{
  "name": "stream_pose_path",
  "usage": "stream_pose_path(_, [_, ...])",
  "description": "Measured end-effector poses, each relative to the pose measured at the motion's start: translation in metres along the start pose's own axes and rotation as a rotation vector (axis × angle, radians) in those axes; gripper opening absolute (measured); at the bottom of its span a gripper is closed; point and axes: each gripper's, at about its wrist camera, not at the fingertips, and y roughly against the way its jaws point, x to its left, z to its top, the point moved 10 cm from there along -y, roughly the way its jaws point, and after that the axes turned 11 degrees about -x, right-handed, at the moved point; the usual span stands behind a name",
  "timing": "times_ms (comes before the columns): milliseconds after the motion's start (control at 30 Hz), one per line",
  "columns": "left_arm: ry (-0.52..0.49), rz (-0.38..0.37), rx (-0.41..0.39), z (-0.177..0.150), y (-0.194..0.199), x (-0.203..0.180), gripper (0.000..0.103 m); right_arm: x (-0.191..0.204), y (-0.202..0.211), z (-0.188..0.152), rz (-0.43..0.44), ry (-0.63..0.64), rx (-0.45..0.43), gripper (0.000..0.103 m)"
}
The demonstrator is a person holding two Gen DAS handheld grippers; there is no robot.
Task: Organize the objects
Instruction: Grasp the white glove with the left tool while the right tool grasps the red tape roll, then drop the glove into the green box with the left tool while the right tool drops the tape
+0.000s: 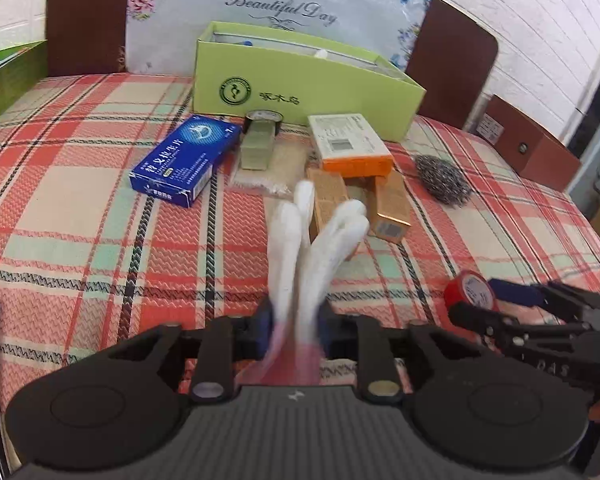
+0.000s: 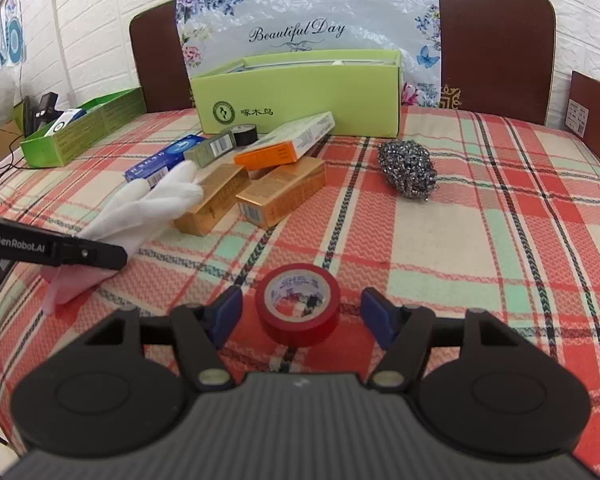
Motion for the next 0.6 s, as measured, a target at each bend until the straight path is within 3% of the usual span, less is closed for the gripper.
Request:
stream_pose_path(33, [0.012, 0.007, -0.001, 0.001, -0.003, 0.000, 0.048, 0.000, -0.001, -0.001, -0.003, -0.001, 0.003, 0.066])
stream_pose_path(67, [0.023, 0.011, -0.002, 0.002, -0.006, 0.000, 0.053, 0.001, -0.001, -0.001, -0.007, -0.001, 0.005, 0.066])
stream_pose_path(200, [0.017, 0.003, -0.010, 0.004, -0.010, -0.002, 0.052, 0.005, -0.003, -0.004, -0.009, -0.001, 0.017, 0.058])
stream_pose_path(233, [0.027, -0.004, -0.012, 0.004, -0.009, -0.001, 0.048, 0.007, -0.004, -0.004, -0.007, 0.006, 0.018, 0.055])
stream_pose_path(300, [0.052, -0.040, -0.002, 0.004, -0.009, -0.001, 0.028, 0.008, -0.004, -0.004, -0.023, 0.018, 0.014, 0.046])
stream_pose_path(400, [0.051, -0.042, 0.002, 0.005, -0.006, -0.003, 0.018, 0.009, -0.004, -0.004, -0.025, 0.012, 0.014, 0.046])
stream_pose_path(433, [0.055, -0.052, -0.001, 0.006, -0.004, -0.004, 0.010, 0.010, -0.003, -0.004, -0.018, 0.012, 0.016, 0.046])
stream_pose_path(600, [0.050, -0.121, -0.043, 0.027, 0.018, -0.019, 0.007, 0.018, 0.007, 0.007, 0.041, -0.008, 0.005, 0.046])
